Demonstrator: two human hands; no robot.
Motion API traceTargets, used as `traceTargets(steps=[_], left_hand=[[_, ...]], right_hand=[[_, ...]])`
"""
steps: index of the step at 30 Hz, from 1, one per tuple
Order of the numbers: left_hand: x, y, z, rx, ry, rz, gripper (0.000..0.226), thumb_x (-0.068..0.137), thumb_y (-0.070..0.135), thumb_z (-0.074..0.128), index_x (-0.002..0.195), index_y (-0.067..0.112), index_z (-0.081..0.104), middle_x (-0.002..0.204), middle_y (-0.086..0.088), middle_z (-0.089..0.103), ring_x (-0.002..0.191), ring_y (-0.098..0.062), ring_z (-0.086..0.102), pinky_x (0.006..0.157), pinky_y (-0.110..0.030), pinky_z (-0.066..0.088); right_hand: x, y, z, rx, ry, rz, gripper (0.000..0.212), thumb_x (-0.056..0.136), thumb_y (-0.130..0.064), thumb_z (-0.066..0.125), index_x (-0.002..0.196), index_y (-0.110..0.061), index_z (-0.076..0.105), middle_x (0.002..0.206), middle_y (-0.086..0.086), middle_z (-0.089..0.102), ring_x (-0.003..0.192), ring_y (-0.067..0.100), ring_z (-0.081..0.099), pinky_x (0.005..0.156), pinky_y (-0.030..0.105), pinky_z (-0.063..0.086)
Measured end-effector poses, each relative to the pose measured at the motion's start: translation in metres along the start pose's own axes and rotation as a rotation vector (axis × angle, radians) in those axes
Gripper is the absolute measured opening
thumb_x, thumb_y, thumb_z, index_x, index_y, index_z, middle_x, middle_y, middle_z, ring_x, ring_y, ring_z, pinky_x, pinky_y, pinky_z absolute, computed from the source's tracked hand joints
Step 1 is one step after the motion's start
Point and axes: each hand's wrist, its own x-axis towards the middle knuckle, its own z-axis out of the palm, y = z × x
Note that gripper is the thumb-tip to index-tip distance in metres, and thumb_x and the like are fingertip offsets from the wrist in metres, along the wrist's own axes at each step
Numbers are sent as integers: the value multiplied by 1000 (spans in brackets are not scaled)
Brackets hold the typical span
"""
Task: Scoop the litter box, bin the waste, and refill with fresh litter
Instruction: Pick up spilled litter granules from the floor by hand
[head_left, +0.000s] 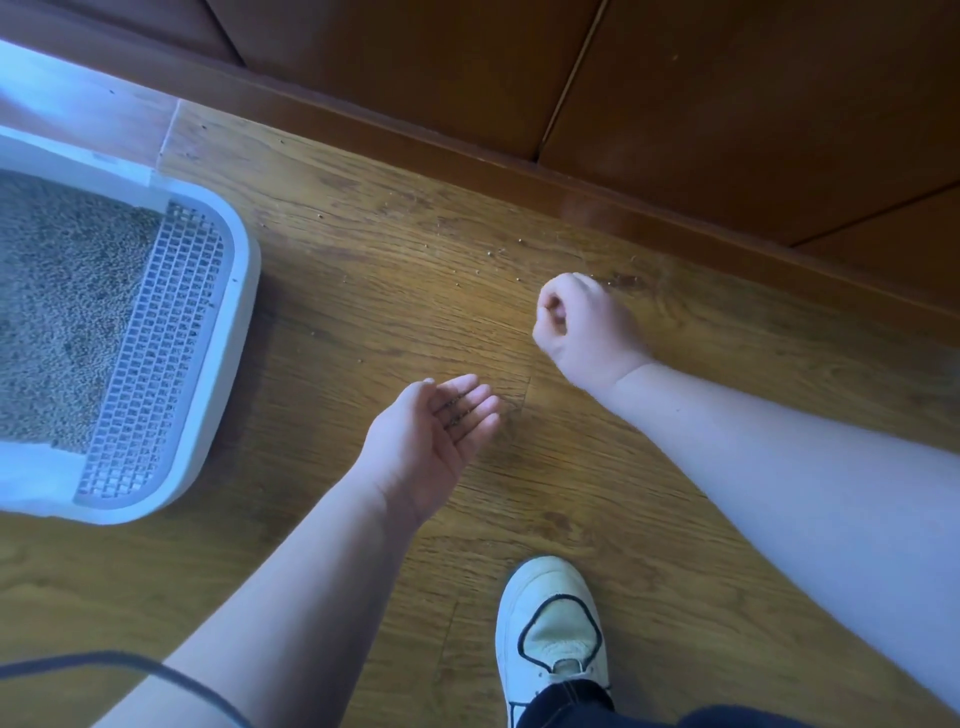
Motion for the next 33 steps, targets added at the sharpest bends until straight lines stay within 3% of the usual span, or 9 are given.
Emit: traceTargets(steps=[3,5,8,11,14,21,28,33], left_hand=[[1,2,1,-8,-29,4,42,104,24,33,109,-5,63,109,-24,68,100,-32,68,92,-43,54],[2,5,0,-28,-77,10,41,104,23,32,107,-4,62,114,-25,66,105,-32,66,97,-44,50],[5,13,-3,-62,-56,22,42,104,25,33,110,-5,62,114,-23,67,103,-31,66,96,-43,51],[5,24,-10,-69,-5,63,43,104,25,34,110,-5,63,108,-23,69,96,-30,70,86,-41,55],[1,30,-19,-61,9,72,43,104,25,35,109,-6,64,106,-23,71,92,-30,73,87,-41,55],[-3,30,-30,-72,15,64,42,104,25,35,109,-6,64,102,-22,73,93,-29,73,90,-42,53],[-7,32,-37,-60,26,48,43,105,24,34,112,-6,64,103,-22,73,96,-30,72,89,-41,54],[-8,39,-41,-70,26,55,43,105,24,34,112,-6,63,101,-22,73,91,-29,74,86,-41,54]], right_hand=[[-27,-41,3,212,-113,-256,10,84,-30,49,84,-25,58,82,-14,51,71,10,52,67,36,50],[-37,-57,7,225,-203,-297,13,85,-34,50,87,-28,61,82,-14,53,68,7,53,66,31,49],[-16,-49,12,274,-81,-233,10,89,-26,56,92,-26,66,87,-13,55,70,2,50,71,32,50],[24,-26,13,196,109,15,10,91,-18,57,92,-27,60,92,-11,55,78,10,53,76,37,52],[46,-12,16,124,77,160,10,92,-19,58,94,-28,55,95,-10,52,80,16,55,75,39,54],[44,-6,22,128,79,111,5,91,-17,62,92,-22,61,97,-9,52,75,10,53,75,32,52],[41,-12,27,5,77,80,15,94,-11,55,81,-19,54,93,-7,53,81,24,52,66,27,34],[54,-25,24,-1,85,94,15,96,-19,52,82,-25,55,94,-13,52,81,24,56,66,33,48]])
